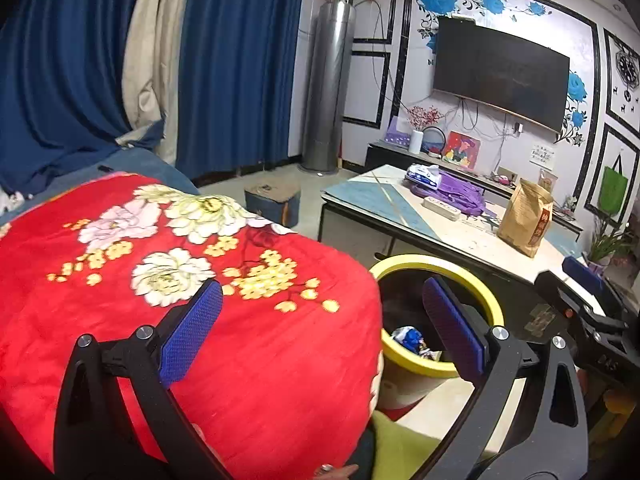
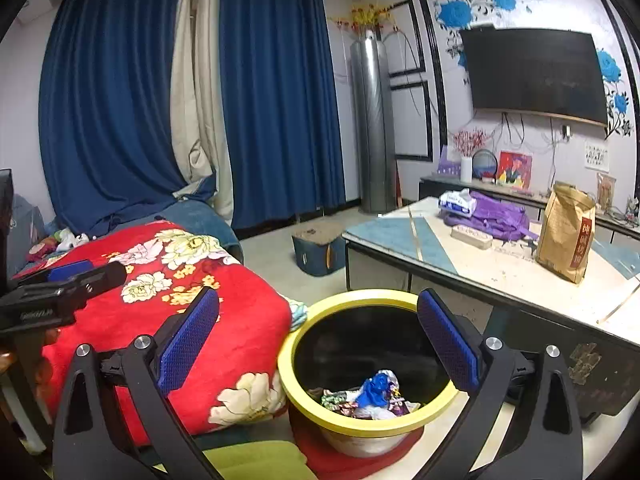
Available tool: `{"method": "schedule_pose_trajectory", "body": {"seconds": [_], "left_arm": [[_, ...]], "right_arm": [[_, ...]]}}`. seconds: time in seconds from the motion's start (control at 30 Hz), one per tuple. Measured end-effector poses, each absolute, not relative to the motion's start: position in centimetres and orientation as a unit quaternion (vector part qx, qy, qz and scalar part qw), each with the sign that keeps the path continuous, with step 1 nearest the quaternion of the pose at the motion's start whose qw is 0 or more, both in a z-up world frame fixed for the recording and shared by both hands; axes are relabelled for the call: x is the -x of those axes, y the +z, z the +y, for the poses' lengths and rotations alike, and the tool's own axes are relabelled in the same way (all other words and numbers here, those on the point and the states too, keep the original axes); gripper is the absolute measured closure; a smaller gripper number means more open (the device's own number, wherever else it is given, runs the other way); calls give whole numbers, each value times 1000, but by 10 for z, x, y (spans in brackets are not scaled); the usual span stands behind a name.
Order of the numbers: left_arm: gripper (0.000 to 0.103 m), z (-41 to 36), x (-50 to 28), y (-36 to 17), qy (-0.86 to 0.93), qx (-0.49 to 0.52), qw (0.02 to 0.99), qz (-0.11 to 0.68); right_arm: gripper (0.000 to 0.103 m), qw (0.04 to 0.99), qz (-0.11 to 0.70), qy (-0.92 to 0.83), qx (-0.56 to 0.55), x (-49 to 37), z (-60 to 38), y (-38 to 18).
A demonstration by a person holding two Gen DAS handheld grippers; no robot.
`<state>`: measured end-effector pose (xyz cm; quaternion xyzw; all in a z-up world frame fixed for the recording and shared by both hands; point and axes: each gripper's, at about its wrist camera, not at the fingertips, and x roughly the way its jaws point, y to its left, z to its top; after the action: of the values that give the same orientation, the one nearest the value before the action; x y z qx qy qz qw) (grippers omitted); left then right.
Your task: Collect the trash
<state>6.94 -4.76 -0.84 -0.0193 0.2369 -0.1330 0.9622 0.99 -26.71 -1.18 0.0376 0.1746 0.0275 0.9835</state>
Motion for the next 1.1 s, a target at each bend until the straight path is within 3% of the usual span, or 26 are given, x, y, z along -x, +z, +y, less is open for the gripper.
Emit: {"method": "schedule_pose_trajectory", "body": {"seconds": [0.4, 1.1], "left_arm": [[11, -45, -42, -28, -120, 17, 970, 211], [11, -48, -41, -28, -122, 20, 970, 207]], "right_arm": [[6, 991, 132, -9, -11, 1, -246, -30], [6, 990, 137, 1, -15, -3, -244, -32]]}}
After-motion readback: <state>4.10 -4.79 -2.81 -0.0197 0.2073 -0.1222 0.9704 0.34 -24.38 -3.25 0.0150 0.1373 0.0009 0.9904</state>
